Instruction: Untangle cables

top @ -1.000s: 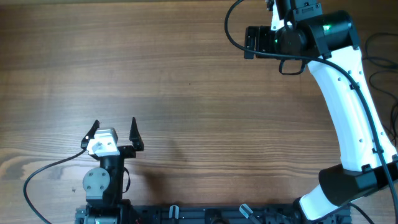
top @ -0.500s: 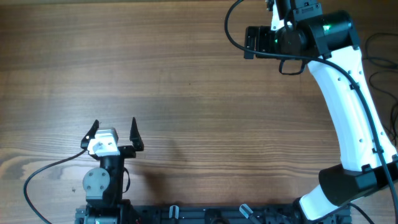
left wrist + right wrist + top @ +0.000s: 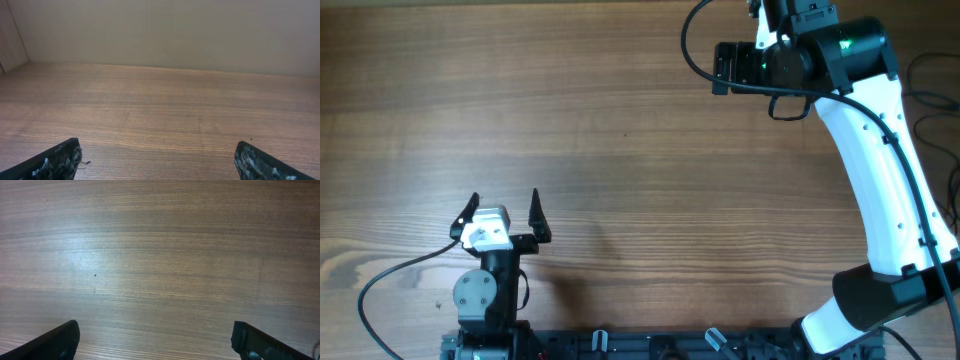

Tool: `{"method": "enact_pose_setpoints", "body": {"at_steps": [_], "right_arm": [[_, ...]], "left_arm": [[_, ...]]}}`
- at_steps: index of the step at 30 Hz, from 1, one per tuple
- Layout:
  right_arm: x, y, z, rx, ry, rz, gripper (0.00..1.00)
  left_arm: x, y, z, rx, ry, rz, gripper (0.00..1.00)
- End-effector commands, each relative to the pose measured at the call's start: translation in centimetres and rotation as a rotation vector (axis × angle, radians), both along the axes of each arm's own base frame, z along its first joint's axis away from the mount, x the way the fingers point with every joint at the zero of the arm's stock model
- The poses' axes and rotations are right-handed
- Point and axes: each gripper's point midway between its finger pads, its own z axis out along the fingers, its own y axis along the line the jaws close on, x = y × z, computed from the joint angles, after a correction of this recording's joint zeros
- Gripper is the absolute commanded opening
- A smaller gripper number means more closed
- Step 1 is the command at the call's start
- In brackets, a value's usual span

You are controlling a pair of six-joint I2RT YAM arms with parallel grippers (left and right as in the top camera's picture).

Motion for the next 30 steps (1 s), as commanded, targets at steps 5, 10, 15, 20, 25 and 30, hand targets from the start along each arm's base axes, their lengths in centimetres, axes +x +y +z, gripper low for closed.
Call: {"method": "enact_pose_setpoints", "body": {"at_steps": [5, 10, 15, 20, 25, 30], "right_arm": [[0.3, 0.0, -0.5, -0.008, 0.009, -0.006, 0.99], [0.5, -0.4, -0.5, -0.035, 0.001, -0.017, 1.0], [3.5, -0.9, 1.9, -0.076, -0.172, -0.023, 1.0], [5.4, 1.3, 8.1, -0.124, -0.457, 0.255, 1.0], [5.0, 1.2, 13.7, -0.167, -0.656, 0.304, 1.0], [3.3, 0.5, 16.4, -0.2, -0.767, 0.362, 1.0]], "left_arm": [[0.0, 0.3, -0.1, 0.024, -0.004, 0.014, 1.0], [0.0, 0.3, -0.1, 0.024, -0.004, 0.014, 1.0], [0.0, 0.3, -0.1, 0.024, -0.004, 0.014, 1.0], [0.0, 0.3, -0.1, 0.024, -0.004, 0.014, 1.0], [0.0, 0.3, -0.1, 0.024, -0.004, 0.014, 1.0], [0.0, 0.3, -0.1, 0.024, -0.004, 0.014, 1.0]]}}
